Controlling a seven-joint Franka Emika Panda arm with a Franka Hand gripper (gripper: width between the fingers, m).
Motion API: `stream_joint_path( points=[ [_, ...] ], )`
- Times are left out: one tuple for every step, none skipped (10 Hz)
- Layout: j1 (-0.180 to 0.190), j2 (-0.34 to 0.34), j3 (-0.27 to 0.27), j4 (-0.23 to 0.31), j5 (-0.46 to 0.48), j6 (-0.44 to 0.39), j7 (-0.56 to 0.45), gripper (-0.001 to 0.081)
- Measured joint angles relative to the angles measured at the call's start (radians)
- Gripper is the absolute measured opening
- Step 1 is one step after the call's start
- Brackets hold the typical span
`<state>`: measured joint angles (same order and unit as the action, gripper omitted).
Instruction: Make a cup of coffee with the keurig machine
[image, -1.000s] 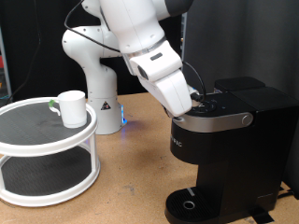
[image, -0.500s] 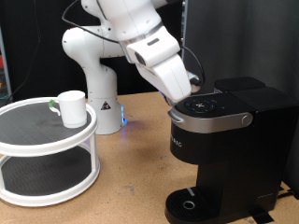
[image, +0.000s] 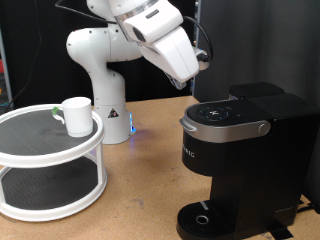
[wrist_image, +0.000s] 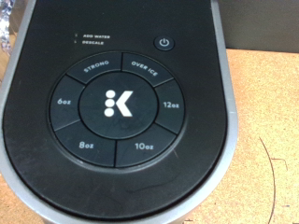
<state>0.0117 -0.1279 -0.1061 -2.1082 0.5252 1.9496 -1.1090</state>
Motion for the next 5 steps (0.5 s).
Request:
stream_joint_path(
  points=[
    [0.000, 0.000, 0.001, -0.005, 0.000, 0.014, 0.004, 0.0002],
    [0.000, -0.002, 0.000, -0.018, 0.030, 0.044, 0.029, 0.0002],
    [-0.001, -0.011, 0.000, -0.042, 0.090, 0.096, 0.063, 0.0002],
    [-0.004, -0.027, -0.002, -0.073, 0.156, 0.149, 0.108, 0.0002],
    [-0.012, -0.049, -0.008, -0.102, 0.189, 0.162, 0.152, 0.0002]
  ],
)
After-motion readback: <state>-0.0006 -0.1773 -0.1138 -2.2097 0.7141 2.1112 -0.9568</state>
